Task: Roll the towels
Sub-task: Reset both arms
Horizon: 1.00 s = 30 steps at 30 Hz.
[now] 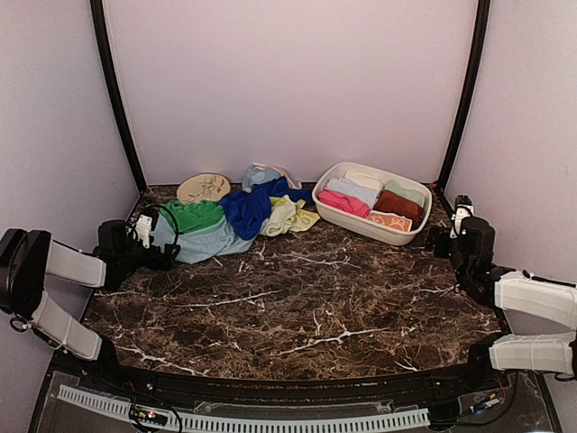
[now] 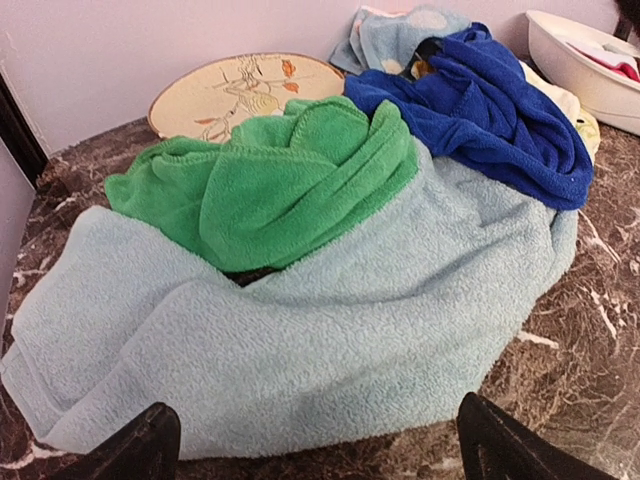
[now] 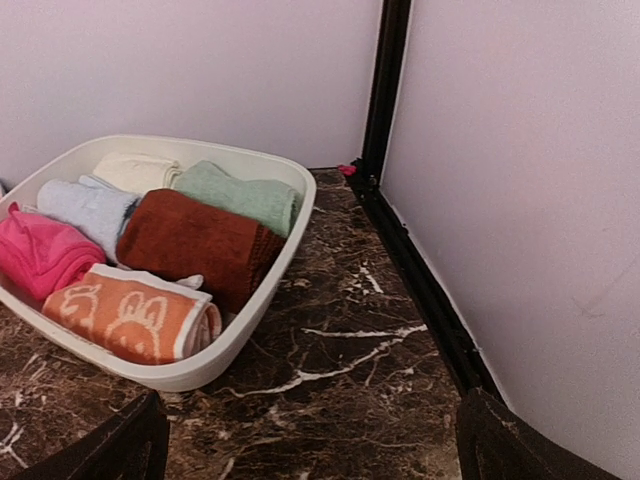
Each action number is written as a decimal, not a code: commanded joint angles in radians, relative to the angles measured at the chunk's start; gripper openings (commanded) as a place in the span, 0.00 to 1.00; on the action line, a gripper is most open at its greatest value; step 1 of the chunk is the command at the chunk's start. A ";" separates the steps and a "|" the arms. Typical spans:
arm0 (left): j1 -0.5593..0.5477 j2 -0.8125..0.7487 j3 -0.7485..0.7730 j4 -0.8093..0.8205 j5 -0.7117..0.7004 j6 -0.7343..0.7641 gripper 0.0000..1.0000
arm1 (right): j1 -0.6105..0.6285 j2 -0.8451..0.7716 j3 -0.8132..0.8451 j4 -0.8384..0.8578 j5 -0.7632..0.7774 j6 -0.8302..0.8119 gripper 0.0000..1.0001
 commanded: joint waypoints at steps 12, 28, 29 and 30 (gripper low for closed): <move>0.014 0.145 -0.165 0.685 -0.171 -0.056 0.99 | -0.198 0.314 -0.184 0.789 -0.126 -0.072 1.00; 0.014 0.149 -0.141 0.642 -0.242 -0.086 0.99 | -0.331 0.517 -0.116 0.859 -0.436 -0.065 1.00; 0.014 0.149 -0.142 0.642 -0.242 -0.085 0.99 | -0.332 0.514 -0.115 0.854 -0.435 -0.064 1.00; 0.014 0.148 -0.142 0.642 -0.242 -0.086 0.99 | -0.332 0.522 -0.118 0.876 -0.437 -0.065 1.00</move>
